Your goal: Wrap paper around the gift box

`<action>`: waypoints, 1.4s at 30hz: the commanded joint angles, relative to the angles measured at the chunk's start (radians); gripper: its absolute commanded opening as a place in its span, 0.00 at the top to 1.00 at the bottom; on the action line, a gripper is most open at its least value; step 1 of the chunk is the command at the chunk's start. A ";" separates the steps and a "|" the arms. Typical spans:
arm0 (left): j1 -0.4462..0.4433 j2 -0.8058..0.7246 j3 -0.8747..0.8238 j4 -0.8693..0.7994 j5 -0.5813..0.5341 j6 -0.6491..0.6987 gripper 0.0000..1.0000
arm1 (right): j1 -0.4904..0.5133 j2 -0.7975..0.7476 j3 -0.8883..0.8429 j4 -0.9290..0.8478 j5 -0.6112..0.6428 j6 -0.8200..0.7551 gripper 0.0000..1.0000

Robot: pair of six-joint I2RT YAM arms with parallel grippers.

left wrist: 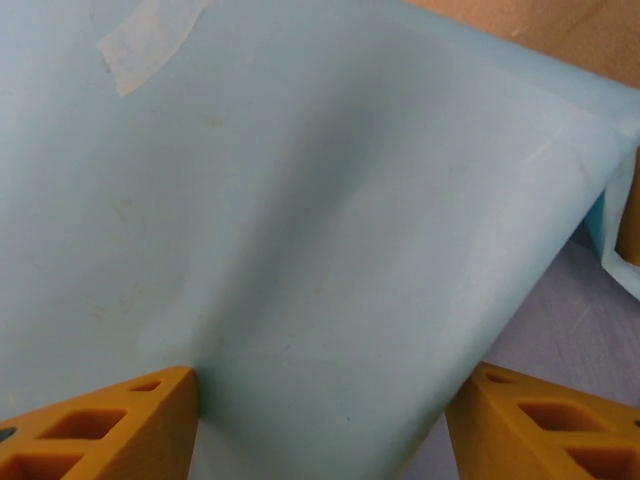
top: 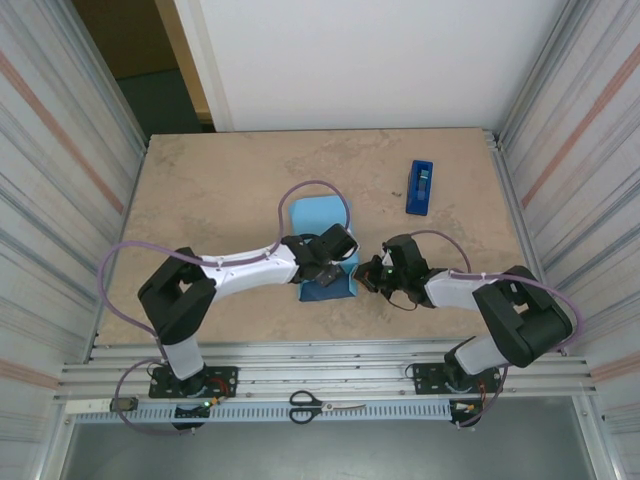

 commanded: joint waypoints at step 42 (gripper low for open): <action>0.002 0.113 -0.033 -0.104 0.061 -0.050 0.39 | 0.142 0.106 -0.088 0.344 0.327 0.403 1.00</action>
